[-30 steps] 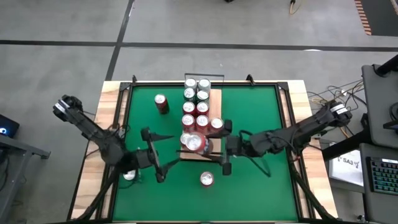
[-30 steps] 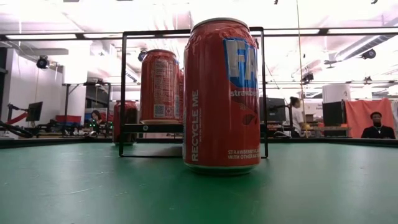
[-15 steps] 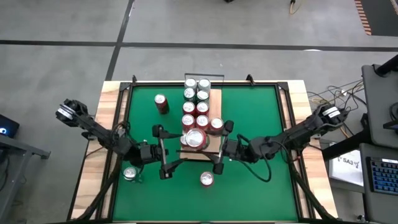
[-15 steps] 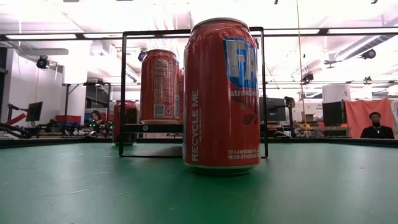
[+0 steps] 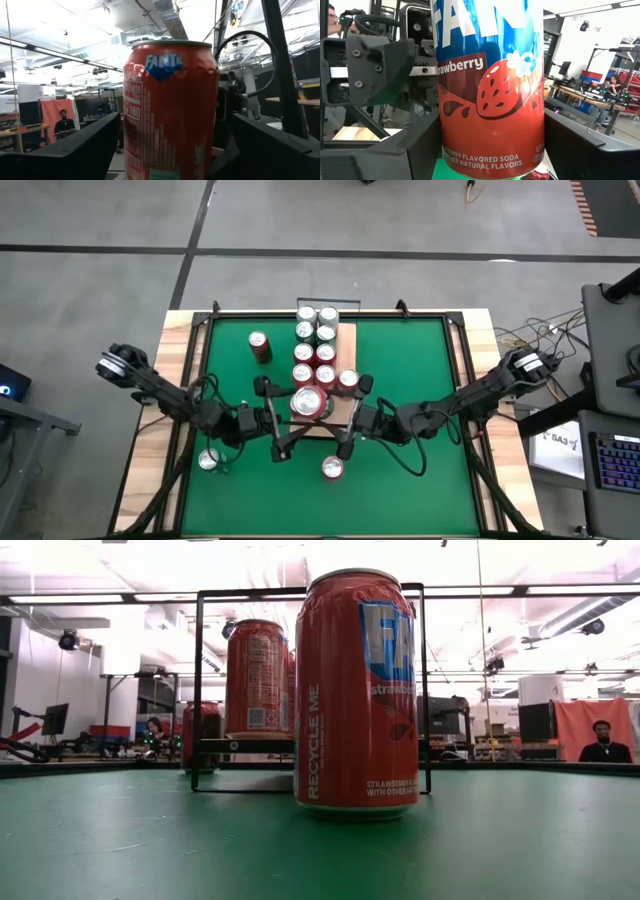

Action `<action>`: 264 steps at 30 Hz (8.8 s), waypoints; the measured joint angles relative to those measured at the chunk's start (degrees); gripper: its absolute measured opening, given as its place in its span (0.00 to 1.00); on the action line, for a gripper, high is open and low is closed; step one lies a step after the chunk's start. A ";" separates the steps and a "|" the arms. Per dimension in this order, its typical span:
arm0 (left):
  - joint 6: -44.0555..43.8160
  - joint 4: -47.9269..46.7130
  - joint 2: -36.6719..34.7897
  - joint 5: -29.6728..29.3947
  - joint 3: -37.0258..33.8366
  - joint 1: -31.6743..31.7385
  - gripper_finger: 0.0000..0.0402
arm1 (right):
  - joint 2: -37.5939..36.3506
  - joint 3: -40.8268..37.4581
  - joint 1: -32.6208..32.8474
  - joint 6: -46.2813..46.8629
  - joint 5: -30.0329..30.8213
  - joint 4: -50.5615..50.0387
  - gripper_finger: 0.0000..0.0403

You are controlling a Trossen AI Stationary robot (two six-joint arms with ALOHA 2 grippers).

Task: Place canned beverage on shelf
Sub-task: Put the orange soda can on the shelf and aligned with the other orange soda can

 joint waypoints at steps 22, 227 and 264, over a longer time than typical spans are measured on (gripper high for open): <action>-0.38 0.07 4.55 -1.72 4.03 2.26 0.69 | 0.00 0.00 -0.31 0.45 1.96 -1.18 0.75; 12.03 -49.89 -46.05 -8.35 -13.90 -0.89 0.92 | 4.98 5.10 0.67 86.31 23.74 -74.65 0.74; 12.52 -49.87 -45.19 -8.01 -13.90 -0.89 0.92 | -14.90 -7.76 0.28 59.47 11.14 -63.50 0.74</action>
